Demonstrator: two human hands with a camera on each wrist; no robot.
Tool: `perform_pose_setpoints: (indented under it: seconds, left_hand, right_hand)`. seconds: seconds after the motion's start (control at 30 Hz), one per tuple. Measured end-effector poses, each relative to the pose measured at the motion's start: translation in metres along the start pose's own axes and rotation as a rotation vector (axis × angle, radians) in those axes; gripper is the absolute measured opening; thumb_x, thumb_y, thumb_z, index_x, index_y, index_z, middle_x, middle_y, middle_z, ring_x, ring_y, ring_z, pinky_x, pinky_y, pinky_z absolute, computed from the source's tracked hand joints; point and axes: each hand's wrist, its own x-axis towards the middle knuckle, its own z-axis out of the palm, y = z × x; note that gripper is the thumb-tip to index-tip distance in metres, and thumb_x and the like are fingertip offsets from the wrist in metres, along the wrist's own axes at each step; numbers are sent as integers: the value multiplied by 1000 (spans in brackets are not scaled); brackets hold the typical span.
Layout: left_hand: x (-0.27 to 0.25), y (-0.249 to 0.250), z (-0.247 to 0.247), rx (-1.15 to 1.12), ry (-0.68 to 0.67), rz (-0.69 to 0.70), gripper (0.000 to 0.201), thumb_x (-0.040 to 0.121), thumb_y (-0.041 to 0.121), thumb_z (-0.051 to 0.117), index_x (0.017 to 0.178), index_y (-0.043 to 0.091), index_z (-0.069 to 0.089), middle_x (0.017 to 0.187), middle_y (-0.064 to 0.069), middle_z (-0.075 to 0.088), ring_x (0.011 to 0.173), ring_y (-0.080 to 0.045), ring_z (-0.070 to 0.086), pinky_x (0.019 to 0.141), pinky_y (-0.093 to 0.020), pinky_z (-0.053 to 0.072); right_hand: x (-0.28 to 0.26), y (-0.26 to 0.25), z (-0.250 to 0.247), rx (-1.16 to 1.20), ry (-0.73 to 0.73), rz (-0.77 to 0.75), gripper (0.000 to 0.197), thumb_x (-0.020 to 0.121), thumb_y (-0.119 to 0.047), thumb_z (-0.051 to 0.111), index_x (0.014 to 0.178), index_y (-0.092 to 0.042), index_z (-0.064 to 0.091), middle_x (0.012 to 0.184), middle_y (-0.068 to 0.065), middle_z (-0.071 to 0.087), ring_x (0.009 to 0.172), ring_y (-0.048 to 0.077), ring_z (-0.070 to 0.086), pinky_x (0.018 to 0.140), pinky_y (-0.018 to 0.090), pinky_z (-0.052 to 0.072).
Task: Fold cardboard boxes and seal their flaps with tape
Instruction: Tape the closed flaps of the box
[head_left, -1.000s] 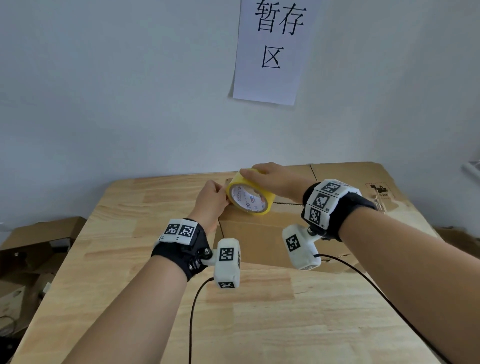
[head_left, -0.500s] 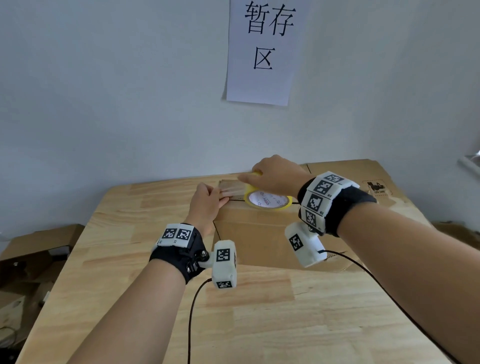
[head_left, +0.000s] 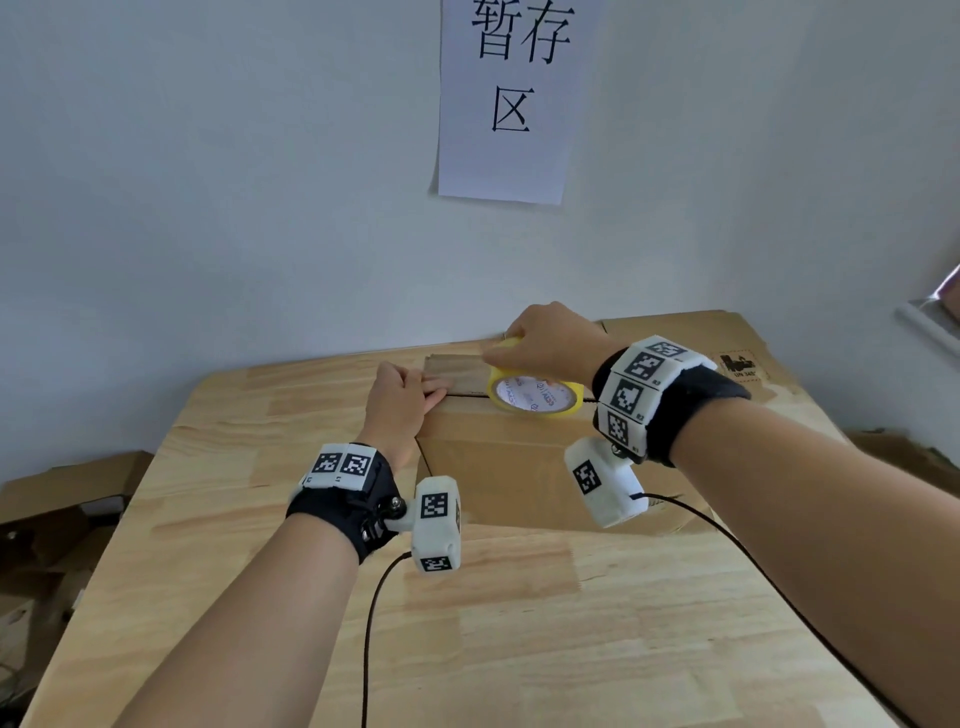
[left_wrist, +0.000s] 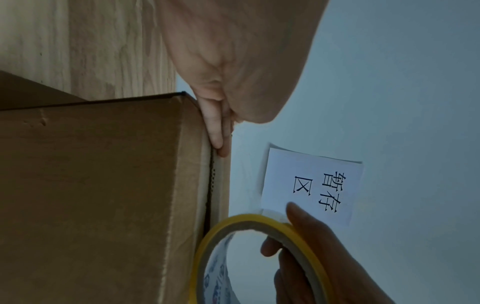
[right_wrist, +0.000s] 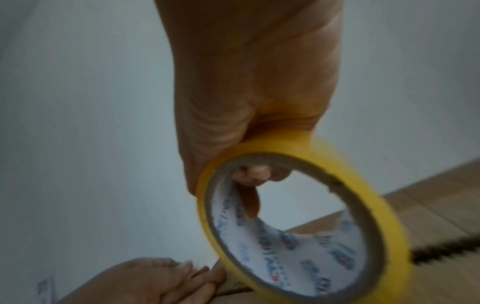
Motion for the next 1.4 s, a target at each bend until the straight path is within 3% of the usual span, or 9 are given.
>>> perform_pose_setpoints:
  seconds: [0.17,0.27,0.4,0.6,0.73,0.87,1.03,1.2,1.4]
  left_hand:
    - [-3,-1,-5,-26,6,0,18,104,14,27,89,11,37,94,-10,70,94,-8,65,82,-19,48]
    - [-3,-2,-4,-15,-5,6,18,104,15,27,88,11,37,93,-8,71,95,-8,65,88,-21,47]
    - [-4,-1,-6,-55,-6,-39,15,103,14,29,93,10,38,93,-8,71,99,-11,65,90,-22,47]
    - [-6,8,-15,-179,-21,-85,16,102,18,40,95,5,47,94,-14,64,93,-22,69,92,-30,51]
    - [-4,12,-32,133,30,69,20,95,26,57,87,7,57,79,-4,65,71,-17,65,78,-29,55]
    - [-2,6,-39,302,75,155,19,93,25,59,81,11,57,69,0,62,60,-14,60,72,-35,53]
    - [-2,-3,-42,273,111,161,18,91,24,59,79,12,55,67,-1,59,62,-17,54,71,-38,50]
    - [2,-12,-62,214,192,136,17,93,23,57,81,12,54,71,0,57,62,-13,53,65,-28,48]
    - [6,-25,-63,129,107,117,15,93,19,58,83,10,51,70,0,54,61,-11,51,60,-22,47]
  right_hand:
    - [-1,-13,4,-150,16,12,41,91,-37,41,60,-11,38,60,1,41,53,18,39,48,25,28]
    - [-1,-9,3,-58,-25,29,35,90,-32,35,60,-14,29,59,0,34,53,17,30,50,28,23]
    - [0,-6,-2,35,-64,30,38,88,-30,44,57,-17,25,57,-1,29,53,16,25,50,27,19]
    - [0,-5,8,104,-19,70,53,75,-49,61,49,-18,27,50,-3,32,49,17,31,50,27,25]
    - [-3,-13,12,4,37,64,49,92,-43,40,54,-15,27,52,-1,33,48,18,31,49,26,26]
    - [-2,-17,12,-26,24,57,36,90,-31,35,59,-15,25,57,0,32,53,19,29,49,27,23]
    - [5,-24,11,38,-62,7,37,86,-24,43,55,-18,24,54,-2,27,54,17,24,50,27,19]
    - [3,-31,18,-7,-33,38,40,80,-30,50,52,-19,25,51,-3,27,49,18,25,47,22,20]
    - [0,-33,18,-43,-6,67,39,80,-33,51,52,-18,29,51,-3,32,47,17,30,46,22,22]
